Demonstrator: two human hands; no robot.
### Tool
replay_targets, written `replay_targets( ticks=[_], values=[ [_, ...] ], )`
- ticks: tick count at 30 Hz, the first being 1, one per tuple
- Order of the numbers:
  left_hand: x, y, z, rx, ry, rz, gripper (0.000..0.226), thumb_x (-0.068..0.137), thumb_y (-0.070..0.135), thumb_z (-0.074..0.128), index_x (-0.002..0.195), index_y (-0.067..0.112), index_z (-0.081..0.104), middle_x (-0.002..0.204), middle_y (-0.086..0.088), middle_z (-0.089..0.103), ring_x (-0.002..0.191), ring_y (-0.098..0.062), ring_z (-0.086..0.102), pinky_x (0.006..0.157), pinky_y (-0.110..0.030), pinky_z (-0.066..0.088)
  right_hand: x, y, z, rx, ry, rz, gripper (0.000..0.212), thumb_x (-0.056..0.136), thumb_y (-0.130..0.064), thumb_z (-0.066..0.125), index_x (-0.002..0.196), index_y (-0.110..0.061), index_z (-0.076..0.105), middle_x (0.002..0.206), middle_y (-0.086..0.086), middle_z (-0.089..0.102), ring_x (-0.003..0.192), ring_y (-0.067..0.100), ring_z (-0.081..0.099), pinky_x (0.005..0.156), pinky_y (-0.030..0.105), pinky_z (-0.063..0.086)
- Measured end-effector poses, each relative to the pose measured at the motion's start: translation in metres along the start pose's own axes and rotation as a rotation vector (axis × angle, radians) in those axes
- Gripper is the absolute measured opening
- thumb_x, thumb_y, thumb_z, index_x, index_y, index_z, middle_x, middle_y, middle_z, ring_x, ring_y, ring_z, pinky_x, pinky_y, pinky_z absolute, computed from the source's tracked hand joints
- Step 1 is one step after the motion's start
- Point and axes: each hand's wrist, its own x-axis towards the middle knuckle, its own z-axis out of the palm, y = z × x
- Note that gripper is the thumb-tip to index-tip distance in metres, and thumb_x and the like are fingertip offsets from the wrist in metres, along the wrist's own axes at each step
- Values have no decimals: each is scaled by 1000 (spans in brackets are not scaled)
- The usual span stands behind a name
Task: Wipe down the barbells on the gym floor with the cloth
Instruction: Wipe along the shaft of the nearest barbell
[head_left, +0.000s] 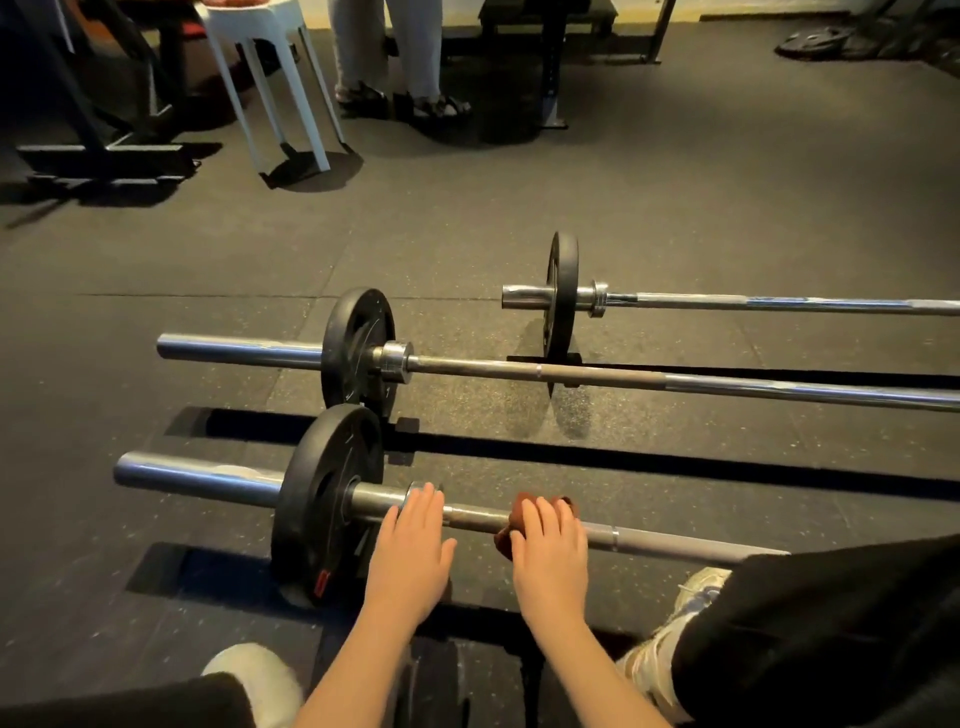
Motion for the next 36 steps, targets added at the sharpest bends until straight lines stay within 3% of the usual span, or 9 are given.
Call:
replay_targets(
  ticks=[2, 5, 10, 16, 21, 23, 26, 32, 36],
  values=[
    [8, -7, 5, 44, 37, 39, 67, 72, 35, 81, 128, 5, 59, 133, -10, 58, 125, -26, 55, 98, -42, 47, 31, -2, -12, 13, -87, -11, 28, 99, -34, 38, 106, -21, 62, 107, -1, 65, 107, 26, 58, 89, 37, 42],
    [22, -13, 8, 39, 44, 67, 59, 86, 37, 67, 135, 7, 53, 140, -9, 52, 133, -26, 46, 106, -43, 39, 71, -9, -17, -42, -351, -22, 33, 101, -30, 30, 108, -15, 59, 111, 6, 63, 105, 30, 59, 81, 38, 43],
    [44, -18, 7, 32, 16, 100, 58, 101, 39, 36, 151, 11, 26, 157, -5, 26, 148, -24, 14, 119, -41, 11, 18, -18, -4, 7, -108, 7, 31, 90, -33, 37, 91, -21, 65, 89, -3, 65, 91, 25, 60, 79, 39, 47],
    [54, -22, 18, -63, 47, 100, 57, 101, 39, 36, 150, 12, 27, 156, -3, 29, 148, -25, 13, 119, -41, 11, 84, -33, -11, -65, -355, 107, 33, 95, -24, 37, 107, -12, 66, 108, 9, 68, 102, 31, 62, 84, 37, 47],
    [50, -22, 15, -88, 14, 103, 56, 103, 37, 32, 152, 14, 19, 159, -2, 20, 149, -22, 5, 119, -38, 5, 21, -35, -1, 42, -95, 61, 26, 90, -31, 39, 83, -20, 62, 82, -2, 63, 85, 25, 58, 76, 40, 47],
    [47, -24, 14, -82, 5, 114, 57, 103, 37, 31, 153, 13, 17, 160, -2, 18, 149, -22, 4, 119, -38, 4, 43, -43, 0, 12, -153, 77, 29, 90, -27, 38, 82, -16, 63, 81, 4, 65, 81, 30, 62, 71, 40, 47],
    [48, -26, 12, -67, -8, 143, 58, 104, 36, 29, 154, 14, 12, 161, -1, 13, 149, -22, 1, 119, -38, 2, 94, -51, -3, -20, -420, 148, 36, 96, -23, 34, 107, -12, 66, 109, 10, 67, 102, 32, 62, 85, 40, 48],
    [46, -31, 12, -78, -18, 167, 58, 102, 34, 37, 152, 12, 19, 159, -3, 21, 148, -23, 10, 119, -40, 9, 26, -45, 3, -56, -117, 7, 27, 93, -33, 37, 87, -22, 62, 83, -3, 63, 83, 23, 60, 75, 36, 44],
    [49, -31, 12, -71, -19, 171, 58, 102, 35, 36, 152, 11, 19, 159, -3, 22, 148, -23, 10, 119, -40, 11, 86, -48, -5, 13, -390, 180, 37, 97, -30, 32, 99, -15, 67, 101, 7, 68, 96, 29, 62, 77, 37, 43]
  ],
)
